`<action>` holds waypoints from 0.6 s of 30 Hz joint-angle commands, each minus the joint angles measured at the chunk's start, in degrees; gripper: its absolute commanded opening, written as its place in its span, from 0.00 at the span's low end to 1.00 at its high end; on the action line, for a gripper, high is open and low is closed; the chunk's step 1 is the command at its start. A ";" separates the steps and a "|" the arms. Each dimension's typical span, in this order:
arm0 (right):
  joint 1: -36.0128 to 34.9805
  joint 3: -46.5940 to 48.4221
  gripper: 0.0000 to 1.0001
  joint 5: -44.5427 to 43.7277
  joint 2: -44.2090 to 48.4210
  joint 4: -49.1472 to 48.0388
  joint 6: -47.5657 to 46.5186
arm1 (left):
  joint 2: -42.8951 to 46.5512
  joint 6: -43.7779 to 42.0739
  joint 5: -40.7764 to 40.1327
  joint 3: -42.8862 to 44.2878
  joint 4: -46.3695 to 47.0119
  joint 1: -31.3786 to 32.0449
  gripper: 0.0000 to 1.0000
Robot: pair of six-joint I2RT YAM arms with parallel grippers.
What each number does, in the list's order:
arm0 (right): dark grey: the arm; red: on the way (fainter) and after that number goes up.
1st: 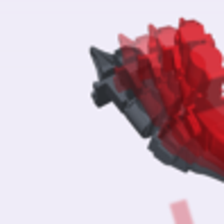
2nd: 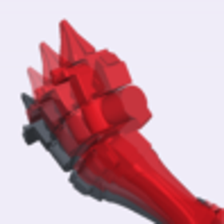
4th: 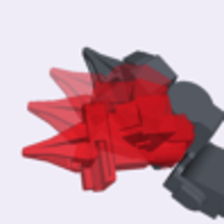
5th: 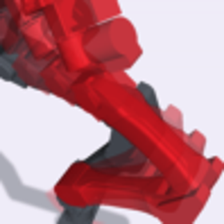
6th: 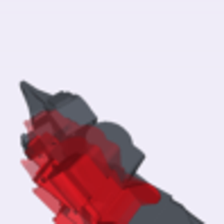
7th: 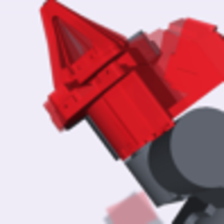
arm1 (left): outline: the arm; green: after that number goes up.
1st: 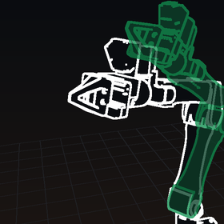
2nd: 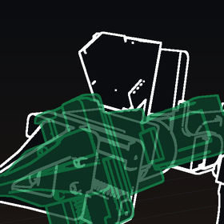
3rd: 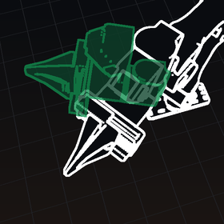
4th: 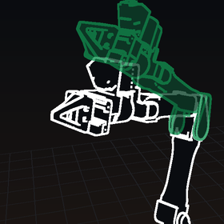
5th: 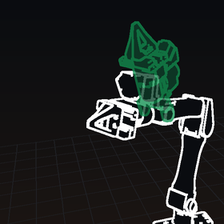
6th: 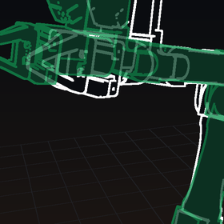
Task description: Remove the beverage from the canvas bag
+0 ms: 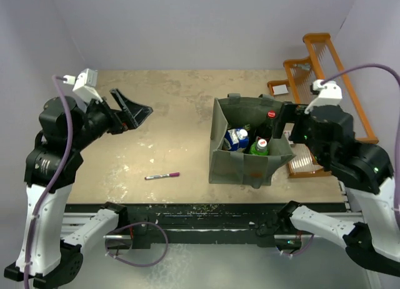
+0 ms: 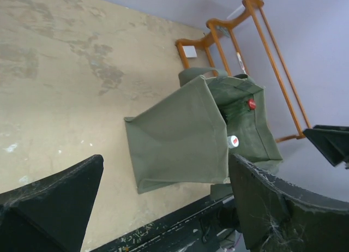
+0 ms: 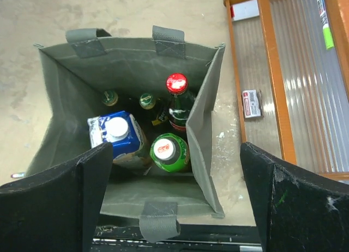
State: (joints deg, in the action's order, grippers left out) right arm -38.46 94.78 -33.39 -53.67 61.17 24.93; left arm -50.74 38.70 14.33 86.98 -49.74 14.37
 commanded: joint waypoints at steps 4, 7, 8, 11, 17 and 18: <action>0.52 2.03 1.00 -3.57 -5.12 2.51 3.92 | -5.57 3.27 10.89 0.12 9.91 0.23 0.99; 0.62 2.04 1.00 -3.62 -5.96 2.33 3.42 | -7.01 4.14 12.59 -0.69 12.35 1.66 0.99; 0.60 1.62 1.00 -3.64 -5.72 1.66 3.06 | -7.48 4.42 12.48 -0.96 13.12 2.75 0.99; 0.68 0.46 1.00 -4.32 -5.19 -0.01 2.75 | -9.49 4.61 9.25 -0.86 14.55 9.25 0.99; 0.67 -0.95 1.00 -2.44 -5.03 -1.78 3.19 | -15.71 5.01 4.12 1.49 19.47 21.43 0.99; 0.71 -1.00 1.00 -2.66 -5.10 -1.62 4.68 | -16.98 4.27 3.13 2.34 19.90 23.32 0.99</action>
State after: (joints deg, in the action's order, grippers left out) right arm -38.15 94.35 -35.16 -58.81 61.60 27.09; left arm -64.40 42.98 21.34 85.82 -36.40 31.94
